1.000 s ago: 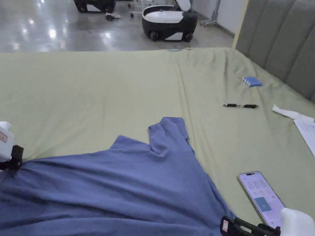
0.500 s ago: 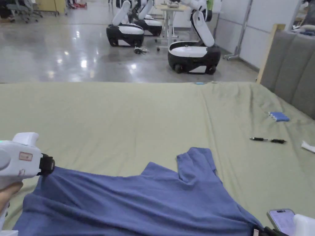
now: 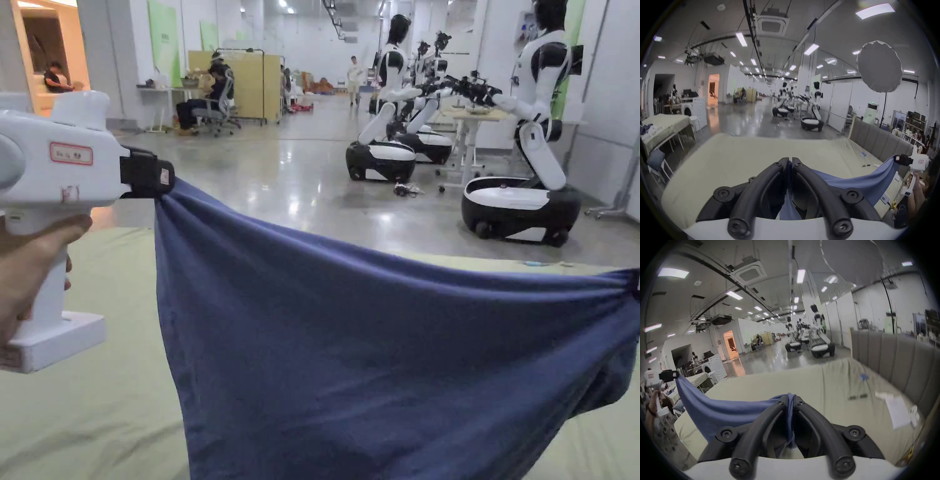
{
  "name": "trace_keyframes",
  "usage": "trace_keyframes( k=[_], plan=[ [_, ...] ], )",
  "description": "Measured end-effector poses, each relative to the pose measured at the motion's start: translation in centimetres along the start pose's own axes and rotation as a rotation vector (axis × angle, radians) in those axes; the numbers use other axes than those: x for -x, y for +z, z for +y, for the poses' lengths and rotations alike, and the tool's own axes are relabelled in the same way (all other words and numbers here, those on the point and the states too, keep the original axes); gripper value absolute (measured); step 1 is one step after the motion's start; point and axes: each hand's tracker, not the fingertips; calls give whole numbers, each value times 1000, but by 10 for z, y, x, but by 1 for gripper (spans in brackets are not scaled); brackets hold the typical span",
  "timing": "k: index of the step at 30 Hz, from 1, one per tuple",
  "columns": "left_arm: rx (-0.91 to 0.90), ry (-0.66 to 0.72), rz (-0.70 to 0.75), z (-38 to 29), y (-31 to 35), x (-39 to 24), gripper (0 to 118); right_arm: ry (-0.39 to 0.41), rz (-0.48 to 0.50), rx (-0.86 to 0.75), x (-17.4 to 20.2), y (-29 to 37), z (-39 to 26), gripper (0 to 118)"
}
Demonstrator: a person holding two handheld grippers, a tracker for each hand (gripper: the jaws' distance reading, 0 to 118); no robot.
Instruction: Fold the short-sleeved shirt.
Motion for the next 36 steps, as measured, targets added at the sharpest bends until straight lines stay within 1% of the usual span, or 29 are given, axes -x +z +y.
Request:
trace_keyframes(
  k=[5, 8, 9, 13, 17, 20, 22, 25, 28, 32, 34, 36],
  plan=[
    [-73, -37, 69, 48, -1, 3, 6, 74, -16, -83, 22, -28, 79, 7],
    [-86, -41, 117, 70, -18, 3, 6, 101, -34, -114, 35, -48, 114, 7],
    [-89, -55, 137, 77, -26, 2, 6, 122, -46, -120, 40, -57, 124, 7],
    [-112, -68, 188, 94, -64, 2, 6, 209, -104, -134, 58, -97, 153, 7],
    [-112, -62, 214, 101, -101, 5, 6, 301, -158, -129, 69, -136, 166, 7],
    [-112, -57, 227, 103, -123, 6, 6, 292, -172, -129, 69, -161, 170, 7],
    [-110, -62, 230, 107, -139, 6, 6, 251, -181, -121, 66, -177, 176, 7],
    [-106, -68, 233, 111, -156, 4, 6, 227, -193, -119, 65, -194, 179, 7],
    [-100, -81, 229, 99, -158, -3, 6, 242, -195, -96, 61, -201, 165, 7],
    [-61, -48, 190, 56, -148, -2, 6, 266, -185, -58, 47, -201, 120, 7],
    [-4, 20, 165, 21, -136, 0, 6, 280, -171, -49, 40, -191, 87, 7],
    [40, 48, 123, -21, -118, 0, 6, 259, -133, -8, 30, -179, 52, 7]
  ],
)
